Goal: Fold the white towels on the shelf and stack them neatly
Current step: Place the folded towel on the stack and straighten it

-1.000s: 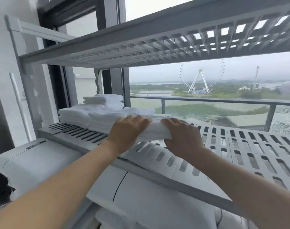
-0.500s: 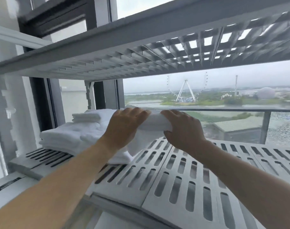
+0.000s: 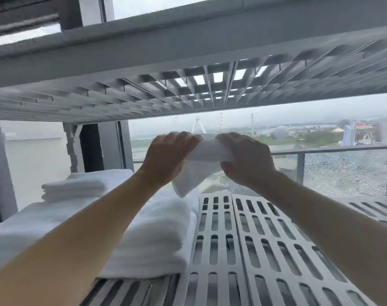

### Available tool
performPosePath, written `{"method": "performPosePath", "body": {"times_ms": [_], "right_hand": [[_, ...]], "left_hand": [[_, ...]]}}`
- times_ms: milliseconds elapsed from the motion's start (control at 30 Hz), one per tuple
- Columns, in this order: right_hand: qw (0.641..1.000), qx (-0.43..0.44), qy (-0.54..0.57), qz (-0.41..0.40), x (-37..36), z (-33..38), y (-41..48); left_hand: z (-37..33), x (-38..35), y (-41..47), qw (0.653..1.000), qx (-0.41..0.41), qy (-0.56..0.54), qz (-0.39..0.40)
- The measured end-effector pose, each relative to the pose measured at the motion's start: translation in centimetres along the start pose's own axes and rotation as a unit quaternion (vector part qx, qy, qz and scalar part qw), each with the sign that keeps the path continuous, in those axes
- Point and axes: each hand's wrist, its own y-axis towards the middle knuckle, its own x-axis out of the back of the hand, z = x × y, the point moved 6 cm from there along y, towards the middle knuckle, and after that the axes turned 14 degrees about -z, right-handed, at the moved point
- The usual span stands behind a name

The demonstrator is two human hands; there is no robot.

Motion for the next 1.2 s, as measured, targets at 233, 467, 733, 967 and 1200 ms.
{"method": "performPosePath", "body": {"times_ms": [233,467,733,967,1200], "right_hand": [[0.999,-0.001,-0.014,0.029,-4.4,1.2,1.7],[0.996,-0.023,0.015,0.082,-12.1,2.9,3.2],[0.995,-0.019,0.067,0.076,-19.5,5.0,5.1],[0.993,-0.02,0.075,0.092,-21.9,5.1,4.9],[0.99,-0.009,0.099,0.099,-23.8,5.6,5.6]], "left_hand": [[4.1,-3.9,-1.4,0.999,-0.001,-0.036,0.011],[8.8,-8.2,-3.8,0.996,0.019,-0.009,0.089],[13.8,-11.3,-6.2,0.991,0.045,0.016,0.123],[14.5,-12.9,-7.5,0.991,0.034,0.034,0.124],[16.0,-14.0,-7.9,0.992,0.021,0.054,0.116]]}}
